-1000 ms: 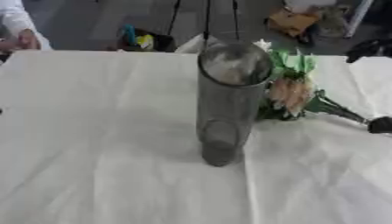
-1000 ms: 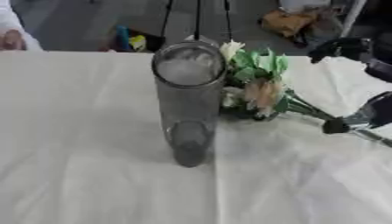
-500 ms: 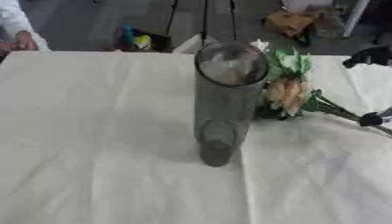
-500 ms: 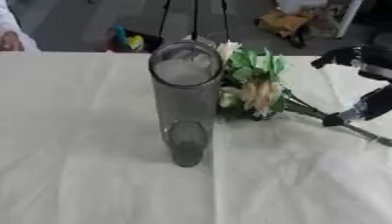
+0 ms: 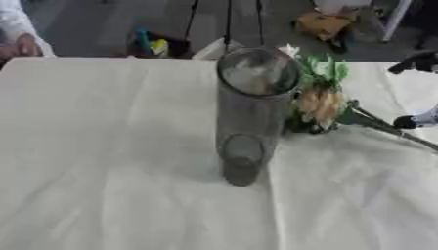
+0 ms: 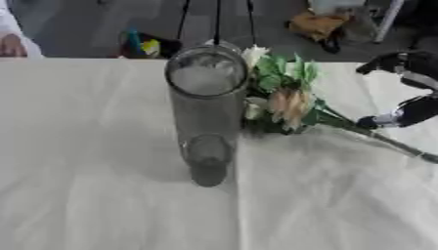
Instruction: Arrange flowers into the vase.
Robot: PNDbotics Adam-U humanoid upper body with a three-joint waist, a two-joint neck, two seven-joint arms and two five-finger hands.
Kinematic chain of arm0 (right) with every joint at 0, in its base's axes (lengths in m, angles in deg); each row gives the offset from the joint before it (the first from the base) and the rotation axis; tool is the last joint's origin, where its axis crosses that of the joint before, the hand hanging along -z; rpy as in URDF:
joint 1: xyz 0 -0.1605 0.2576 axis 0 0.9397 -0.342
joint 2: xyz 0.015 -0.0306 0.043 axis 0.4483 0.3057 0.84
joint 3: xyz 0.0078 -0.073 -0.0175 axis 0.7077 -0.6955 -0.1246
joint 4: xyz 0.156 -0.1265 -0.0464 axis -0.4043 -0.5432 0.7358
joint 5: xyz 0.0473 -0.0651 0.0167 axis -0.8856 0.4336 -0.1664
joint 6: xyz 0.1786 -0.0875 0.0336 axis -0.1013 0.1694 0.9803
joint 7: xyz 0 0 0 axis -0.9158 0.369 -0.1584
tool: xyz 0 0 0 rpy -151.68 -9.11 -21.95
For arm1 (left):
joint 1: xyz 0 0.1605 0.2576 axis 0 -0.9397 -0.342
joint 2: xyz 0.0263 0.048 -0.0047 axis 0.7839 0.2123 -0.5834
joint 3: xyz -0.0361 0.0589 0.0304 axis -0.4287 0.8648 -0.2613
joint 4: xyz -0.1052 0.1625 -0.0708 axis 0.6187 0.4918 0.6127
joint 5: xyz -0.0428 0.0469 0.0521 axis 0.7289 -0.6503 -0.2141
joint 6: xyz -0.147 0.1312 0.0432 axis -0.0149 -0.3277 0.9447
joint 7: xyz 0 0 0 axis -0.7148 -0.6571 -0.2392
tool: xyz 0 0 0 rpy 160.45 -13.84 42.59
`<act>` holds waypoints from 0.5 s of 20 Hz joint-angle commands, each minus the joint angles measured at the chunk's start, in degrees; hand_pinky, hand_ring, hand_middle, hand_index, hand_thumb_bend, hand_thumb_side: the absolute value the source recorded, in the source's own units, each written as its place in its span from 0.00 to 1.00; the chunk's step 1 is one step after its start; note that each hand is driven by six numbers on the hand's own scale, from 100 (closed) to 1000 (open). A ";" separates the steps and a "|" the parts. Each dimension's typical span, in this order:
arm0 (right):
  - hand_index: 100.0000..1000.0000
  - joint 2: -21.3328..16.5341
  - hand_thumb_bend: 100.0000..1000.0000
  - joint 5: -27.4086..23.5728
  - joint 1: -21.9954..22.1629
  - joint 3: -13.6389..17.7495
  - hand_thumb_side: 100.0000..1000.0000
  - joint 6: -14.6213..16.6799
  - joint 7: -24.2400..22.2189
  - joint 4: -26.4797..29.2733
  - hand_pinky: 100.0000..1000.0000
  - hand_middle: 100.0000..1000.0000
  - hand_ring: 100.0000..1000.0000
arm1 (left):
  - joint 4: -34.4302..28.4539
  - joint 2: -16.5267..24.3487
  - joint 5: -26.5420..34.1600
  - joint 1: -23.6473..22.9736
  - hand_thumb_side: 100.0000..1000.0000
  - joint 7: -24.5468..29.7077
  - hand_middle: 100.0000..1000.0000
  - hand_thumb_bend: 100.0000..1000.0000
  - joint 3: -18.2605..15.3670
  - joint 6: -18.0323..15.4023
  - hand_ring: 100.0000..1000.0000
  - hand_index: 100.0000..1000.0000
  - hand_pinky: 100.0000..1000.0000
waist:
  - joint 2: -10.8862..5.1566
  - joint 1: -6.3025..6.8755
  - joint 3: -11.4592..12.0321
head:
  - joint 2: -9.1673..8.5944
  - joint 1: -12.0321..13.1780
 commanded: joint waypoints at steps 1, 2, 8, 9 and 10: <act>0.88 -0.63 0.66 2.02 -1.68 -0.43 0.78 -1.42 1.37 -0.93 0.77 0.73 0.90 | -1.04 1.00 0.18 0.63 1.00 0.30 0.73 0.00 0.64 -0.04 0.69 0.92 0.52 | -1.65 -0.74 0.07 | -0.73 -0.42; 0.88 -0.27 0.65 2.51 -1.93 -0.74 0.77 -1.84 1.85 -1.09 0.77 0.71 0.90 | -1.04 0.97 0.18 0.67 1.00 0.36 0.73 0.00 0.67 -0.02 0.69 0.92 0.52 | -1.57 -0.76 0.13 | -0.80 -0.50; 0.85 1.97 0.63 3.48 -3.13 -2.14 0.73 -1.89 4.48 -2.30 0.77 0.63 0.87 | -1.04 0.74 0.17 0.84 1.00 0.54 0.73 0.00 0.74 0.01 0.69 0.92 0.52 | -1.18 -0.83 0.65 | -1.31 -0.74; 0.84 2.30 0.63 3.41 -3.27 -2.33 0.72 -1.73 5.00 -2.42 0.77 0.62 0.87 | -1.04 0.71 0.16 0.84 1.00 0.55 0.73 0.00 0.74 0.02 0.69 0.92 0.52 | -1.14 -0.83 0.73 | -1.33 -0.80; 0.84 2.50 0.63 3.49 -3.40 -2.45 0.72 -1.69 5.51 -2.59 0.77 0.62 0.87 | -1.04 0.69 0.14 0.86 1.00 0.56 0.73 0.00 0.75 0.03 0.69 0.92 0.52 | -1.11 -0.84 0.76 | -1.35 -0.82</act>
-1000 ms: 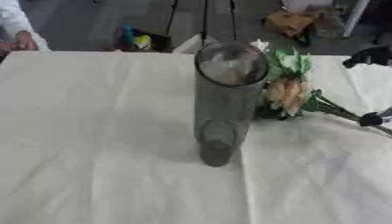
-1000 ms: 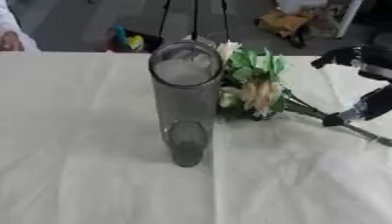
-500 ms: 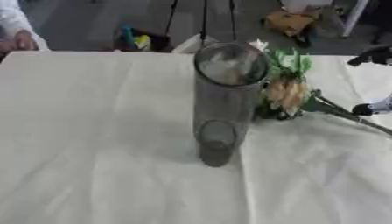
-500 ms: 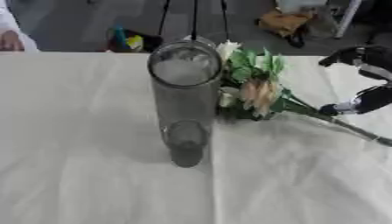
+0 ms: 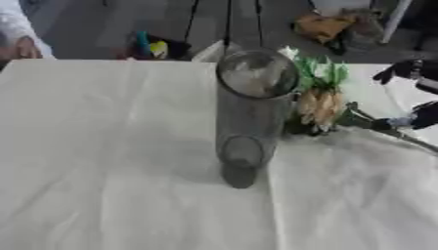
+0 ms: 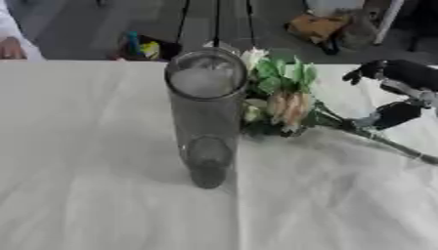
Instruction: Arrange flowers into the vase.
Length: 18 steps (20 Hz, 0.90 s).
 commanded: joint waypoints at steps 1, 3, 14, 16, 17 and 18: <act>0.83 -0.94 0.62 0.60 -1.17 0.01 0.71 0.16 1.84 -0.13 0.77 0.60 0.86 | -1.04 0.70 -0.05 0.59 1.00 0.17 0.73 0.00 0.42 -0.02 0.69 0.92 0.52 | -1.09 -0.85 0.06 | -0.83 -0.27; 0.83 -0.45 0.61 0.81 -1.47 -0.18 0.69 0.16 2.91 -0.38 0.77 0.58 0.86 | -1.04 0.62 -0.05 0.62 1.00 0.24 0.73 0.00 0.47 0.01 0.69 0.92 0.52 | -1.04 -0.89 0.06 | -0.88 -0.27; 0.81 0.64 0.57 2.31 -1.63 -0.41 0.61 0.49 5.74 -1.97 0.75 0.54 0.84 | -1.04 0.26 -0.19 0.80 1.00 0.42 0.73 0.00 0.52 0.07 0.69 0.92 0.52 | -0.39 -0.88 0.19 | -1.30 -0.40; 0.80 0.83 0.55 2.65 -1.63 -0.48 0.59 0.47 6.19 -2.23 0.74 0.52 0.84 | -1.04 0.15 -0.26 0.84 1.00 0.46 0.73 0.00 0.54 0.07 0.69 0.92 0.52 | -0.14 -0.85 0.29 | -1.45 -0.46; 0.80 0.93 0.55 2.83 -1.65 -0.49 0.59 0.47 6.42 -2.38 0.74 0.52 0.84 | -1.04 0.11 -0.31 0.86 1.00 0.48 0.73 0.00 0.54 0.07 0.69 0.92 0.52 | -0.03 -0.83 0.34 | -1.53 -0.49; 0.80 1.04 0.54 3.00 -1.64 -0.49 0.58 0.47 6.66 -2.55 0.74 0.51 0.83 | -1.04 0.06 -0.35 0.87 1.00 0.48 0.73 0.00 0.55 0.06 0.69 0.92 0.52 | 0.09 -0.81 0.40 | -1.57 -0.59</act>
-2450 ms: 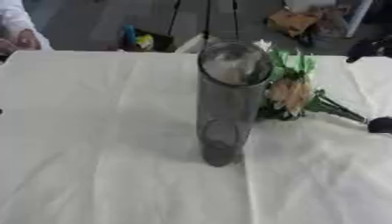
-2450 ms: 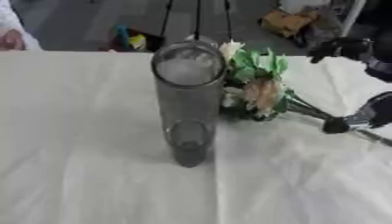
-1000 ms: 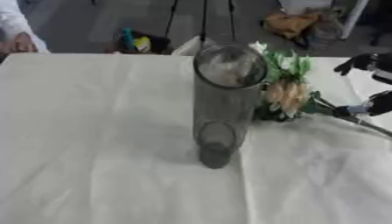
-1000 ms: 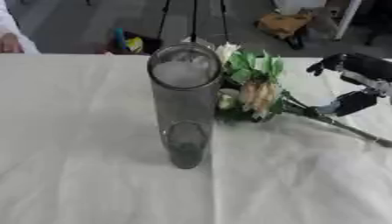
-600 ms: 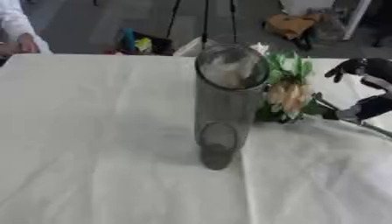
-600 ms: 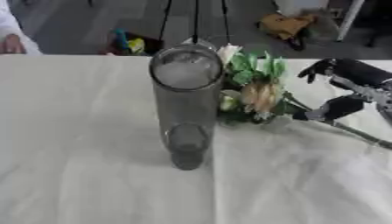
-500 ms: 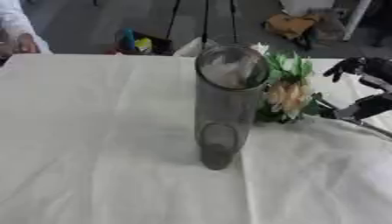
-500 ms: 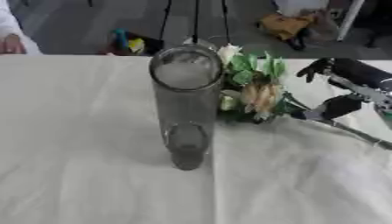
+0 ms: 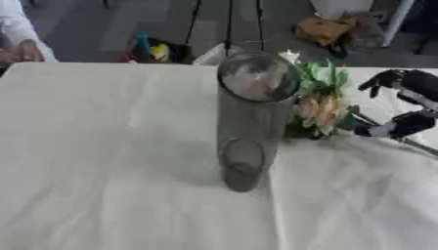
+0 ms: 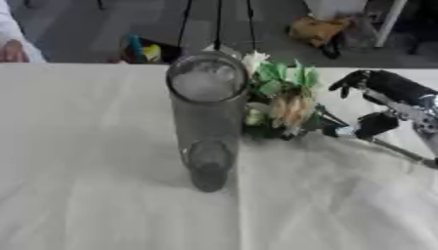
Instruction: Arrange flowers into the vase.
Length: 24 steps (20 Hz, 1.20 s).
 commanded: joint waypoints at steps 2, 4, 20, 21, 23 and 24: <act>0.79 -1.02 0.54 0.96 -0.89 0.48 0.58 0.04 1.26 -0.41 0.74 0.51 0.83 | -1.04 0.09 -0.41 0.64 1.00 0.17 0.73 0.00 0.55 -0.09 0.69 0.92 0.52 | 0.18 -0.78 0.19 | -0.87 -0.46; 0.79 -0.83 0.54 1.21 -0.94 0.42 0.57 0.15 1.62 -0.66 0.74 0.50 0.83 | -1.04 0.01 -0.48 0.67 1.00 0.18 0.73 0.00 0.58 -0.09 0.69 0.92 0.52 | 0.36 -0.75 0.27 | -1.00 -0.60; 0.77 -0.55 0.43 3.07 -0.70 0.95 0.47 -0.24 5.49 -2.99 0.71 0.46 0.81 | -1.04 -0.35 -0.95 0.70 1.00 0.30 0.73 0.00 0.68 -0.12 0.69 0.92 0.52 | 1.31 -0.65 0.64 | -1.50 -1.16; 0.76 -0.60 0.43 3.17 -0.62 0.97 0.47 -0.30 5.75 -3.08 0.71 0.46 0.81 | -1.04 -0.37 -0.98 0.69 1.00 0.31 0.73 0.00 0.69 -0.11 0.69 0.92 0.52 | 1.35 -0.64 0.62 | -1.49 -1.16; 0.76 -0.75 0.41 3.46 -0.42 1.03 0.46 -0.44 6.15 -3.26 0.71 0.46 0.81 | -1.04 -0.37 -1.01 0.71 1.00 0.34 0.73 0.00 0.70 -0.14 0.69 0.92 0.52 | 1.40 -0.59 0.55 | -1.45 -1.16; 0.76 -0.81 0.40 3.60 -0.34 1.07 0.47 -0.52 6.33 -3.35 0.71 0.46 0.81 | -1.04 -0.38 -1.03 0.69 1.00 0.34 0.73 0.00 0.70 -0.14 0.69 0.92 0.52 | 1.43 -0.56 0.51 | -1.42 -1.17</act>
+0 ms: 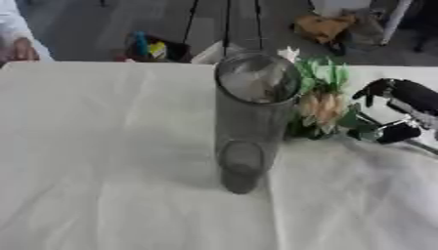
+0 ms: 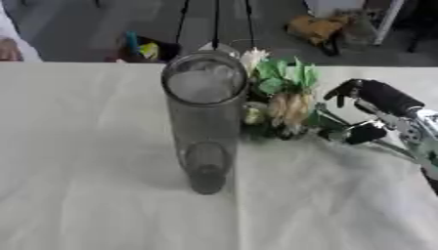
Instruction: Arrange flowers into the vase.
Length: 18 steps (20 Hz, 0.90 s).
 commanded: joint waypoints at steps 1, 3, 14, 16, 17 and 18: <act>0.76 -2.09 0.39 0.73 -0.37 1.02 0.47 -0.29 0.87 -0.03 0.71 0.47 0.81 | -1.04 0.13 -0.20 0.61 1.00 0.26 0.73 0.00 0.38 -0.10 0.69 0.92 0.52 | -0.06 -0.54 -0.17 | -0.69 -0.12; 0.76 -2.20 0.37 0.94 -0.27 1.07 0.48 -0.44 1.22 -0.14 0.71 0.47 0.81 | -1.04 0.10 -0.23 0.57 1.00 0.27 0.73 0.00 0.39 -0.09 0.69 0.92 0.52 | -0.03 -0.50 -0.22 | -0.68 -0.16; 0.77 -2.51 0.34 3.63 -0.01 1.16 0.46 -0.55 1.77 -0.89 0.70 0.50 0.81 | -1.04 0.05 -0.30 0.56 1.00 0.40 0.73 0.00 0.45 -0.13 0.69 0.92 0.52 | 0.17 -0.47 -0.34 | -0.81 -0.33; 0.77 -2.53 0.31 4.21 -0.07 1.14 0.45 -0.61 2.26 -0.90 0.69 0.51 0.80 | -1.04 0.05 -0.31 0.58 1.00 0.44 0.73 0.00 0.48 -0.10 0.69 0.92 0.52 | 0.17 -0.49 -0.33 | -0.79 -0.36; 0.77 -2.57 0.31 4.60 -0.08 1.11 0.45 -0.63 2.53 -0.88 0.69 0.51 0.80 | -1.04 0.05 -0.32 0.58 1.00 0.47 0.73 0.00 0.50 -0.10 0.69 0.92 0.52 | 0.18 -0.50 -0.32 | -0.77 -0.35; 0.77 -2.60 0.31 5.04 -0.08 1.08 0.45 -0.64 2.80 -0.88 0.69 0.52 0.80 | -1.04 0.06 -0.33 0.56 1.00 0.48 0.73 0.00 0.50 -0.11 0.69 0.92 0.52 | 0.18 -0.49 -0.31 | -0.76 -0.35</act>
